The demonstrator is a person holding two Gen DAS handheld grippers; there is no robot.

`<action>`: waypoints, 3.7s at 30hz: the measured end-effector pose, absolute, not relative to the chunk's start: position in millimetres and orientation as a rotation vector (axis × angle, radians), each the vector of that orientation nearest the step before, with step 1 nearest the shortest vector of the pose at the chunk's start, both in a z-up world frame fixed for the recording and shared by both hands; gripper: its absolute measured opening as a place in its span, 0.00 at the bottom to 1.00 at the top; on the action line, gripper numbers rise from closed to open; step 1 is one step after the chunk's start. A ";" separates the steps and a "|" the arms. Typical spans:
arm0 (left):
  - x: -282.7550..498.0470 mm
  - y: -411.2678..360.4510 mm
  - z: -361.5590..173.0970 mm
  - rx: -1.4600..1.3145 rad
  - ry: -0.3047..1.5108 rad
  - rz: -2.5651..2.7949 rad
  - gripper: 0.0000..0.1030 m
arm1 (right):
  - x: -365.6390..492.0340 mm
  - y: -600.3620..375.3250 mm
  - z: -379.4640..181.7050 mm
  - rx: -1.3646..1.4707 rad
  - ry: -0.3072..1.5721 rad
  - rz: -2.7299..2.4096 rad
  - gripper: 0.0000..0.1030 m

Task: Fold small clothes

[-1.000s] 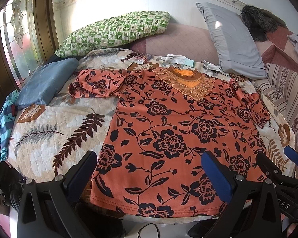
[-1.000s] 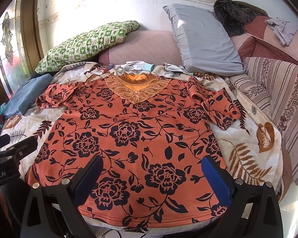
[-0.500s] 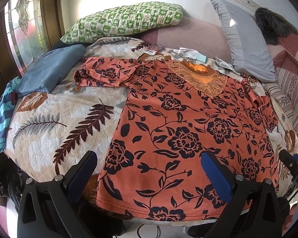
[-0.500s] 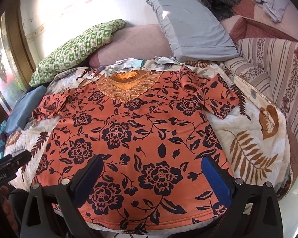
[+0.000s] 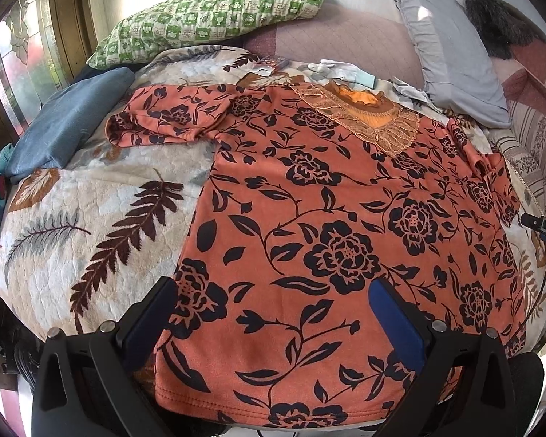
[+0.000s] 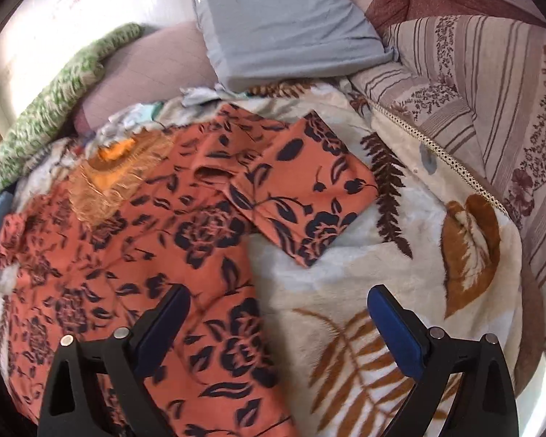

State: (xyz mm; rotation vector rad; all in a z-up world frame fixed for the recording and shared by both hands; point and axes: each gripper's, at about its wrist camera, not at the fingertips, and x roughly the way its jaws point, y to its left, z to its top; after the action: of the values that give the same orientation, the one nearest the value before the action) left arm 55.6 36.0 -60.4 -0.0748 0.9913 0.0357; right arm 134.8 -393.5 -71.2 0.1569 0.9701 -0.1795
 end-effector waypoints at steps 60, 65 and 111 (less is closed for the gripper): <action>191.7 79.9 -102.5 -0.374 1.080 0.094 1.00 | 268.4 -412.8 -186.4 1.554 0.749 0.233 0.81; 234.9 80.7 -108.1 -0.455 1.082 0.102 1.00 | 288.3 -424.1 -170.6 1.454 0.725 0.203 0.54; 318.8 36.2 -137.7 -0.277 1.100 0.285 0.03 | 282.7 -465.8 -168.2 1.091 0.920 -0.074 0.08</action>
State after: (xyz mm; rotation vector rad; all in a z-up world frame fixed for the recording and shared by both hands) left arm 318.8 36.2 -137.7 -0.2770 1.1001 0.2854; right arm 282.7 -465.8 -168.2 1.0905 0.9196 -0.0736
